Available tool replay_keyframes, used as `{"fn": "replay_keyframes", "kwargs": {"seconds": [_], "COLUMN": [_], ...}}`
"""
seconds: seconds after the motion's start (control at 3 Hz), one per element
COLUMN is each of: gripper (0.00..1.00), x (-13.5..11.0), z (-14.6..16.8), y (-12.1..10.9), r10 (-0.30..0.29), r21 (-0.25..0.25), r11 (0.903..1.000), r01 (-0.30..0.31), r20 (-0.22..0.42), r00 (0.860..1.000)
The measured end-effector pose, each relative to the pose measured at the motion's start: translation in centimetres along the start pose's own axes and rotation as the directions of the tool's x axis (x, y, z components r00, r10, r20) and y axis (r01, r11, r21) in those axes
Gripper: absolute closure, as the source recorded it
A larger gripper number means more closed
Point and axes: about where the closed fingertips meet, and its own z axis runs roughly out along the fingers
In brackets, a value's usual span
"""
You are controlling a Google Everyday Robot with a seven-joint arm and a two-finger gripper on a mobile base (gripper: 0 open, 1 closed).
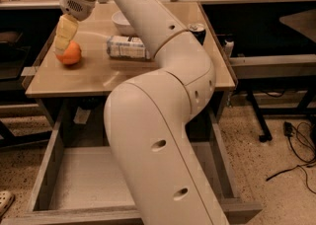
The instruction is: Place orange into top drawer
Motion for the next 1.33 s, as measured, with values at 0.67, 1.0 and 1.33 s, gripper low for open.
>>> {"fn": "replay_keyframes", "kwargs": {"seconds": [0.67,1.0,1.33], "gripper": [0.0,0.0,0.0], "x": [0.2,1.2,2.0], "z": [4.0,5.6,7.0], "y": [-0.1,-0.4,-0.8], "r10": [0.02,0.052,0.081], "r21": [-0.066,-0.093,-0.114], "r11": [0.9976,0.9944,0.9903], "r01": [-0.019,-0.051,-0.08], "r20": [0.007,0.005,0.006], "r00": [1.0,0.999,0.997]}}
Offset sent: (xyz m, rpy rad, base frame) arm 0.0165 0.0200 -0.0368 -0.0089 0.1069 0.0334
